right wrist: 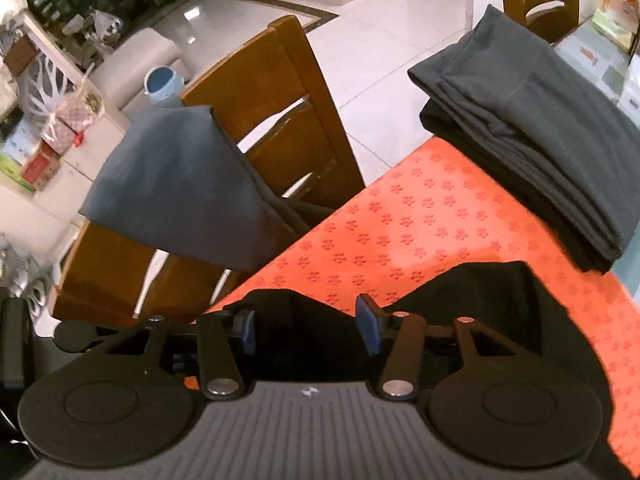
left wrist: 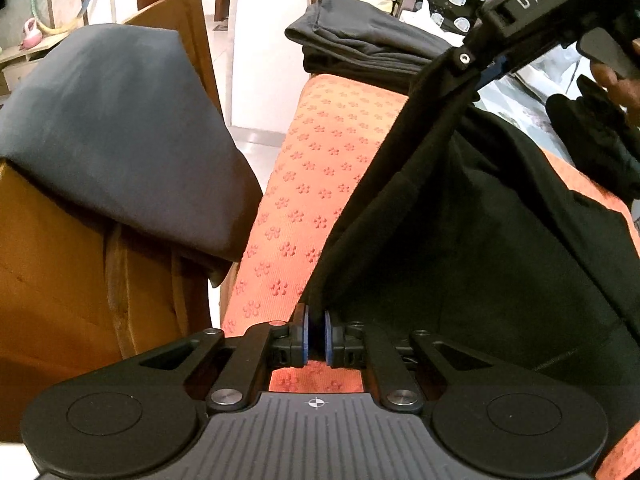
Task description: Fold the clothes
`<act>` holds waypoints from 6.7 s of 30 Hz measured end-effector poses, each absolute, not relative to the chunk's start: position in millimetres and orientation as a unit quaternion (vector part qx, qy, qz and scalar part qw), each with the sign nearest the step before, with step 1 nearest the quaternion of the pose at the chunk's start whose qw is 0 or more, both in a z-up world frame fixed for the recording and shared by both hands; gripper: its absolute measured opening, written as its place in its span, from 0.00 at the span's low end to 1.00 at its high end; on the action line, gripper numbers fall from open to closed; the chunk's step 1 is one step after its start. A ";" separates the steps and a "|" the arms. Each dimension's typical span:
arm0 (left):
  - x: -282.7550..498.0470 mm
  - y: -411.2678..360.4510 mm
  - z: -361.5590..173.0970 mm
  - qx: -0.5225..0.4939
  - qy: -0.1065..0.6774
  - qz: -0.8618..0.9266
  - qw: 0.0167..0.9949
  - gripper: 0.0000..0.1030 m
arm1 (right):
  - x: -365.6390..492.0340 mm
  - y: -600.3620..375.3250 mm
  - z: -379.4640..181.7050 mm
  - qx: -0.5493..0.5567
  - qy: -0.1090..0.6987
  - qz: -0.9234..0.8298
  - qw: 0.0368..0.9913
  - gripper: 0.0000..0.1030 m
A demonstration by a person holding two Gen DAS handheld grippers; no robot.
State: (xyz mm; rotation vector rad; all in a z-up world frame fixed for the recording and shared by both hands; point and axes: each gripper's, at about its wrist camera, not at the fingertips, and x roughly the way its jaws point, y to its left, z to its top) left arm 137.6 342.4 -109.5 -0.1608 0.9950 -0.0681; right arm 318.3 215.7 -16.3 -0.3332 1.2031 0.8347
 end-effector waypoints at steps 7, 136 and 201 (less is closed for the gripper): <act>133.3 340.4 -102.6 -0.079 0.459 -0.045 0.884 0.10 | 305.8 227.0 -24.7 -0.222 0.532 0.375 0.726 0.71; 128.4 206.5 -28.2 -0.069 0.371 0.043 0.925 0.46 | 56.2 -174.4 -97.7 -0.144 0.468 0.226 0.842 0.04; 260.7 234.4 -154.2 -0.172 0.323 -0.085 0.927 0.42 | 369.2 -67.9 -130.7 -0.152 0.296 0.464 0.821 0.58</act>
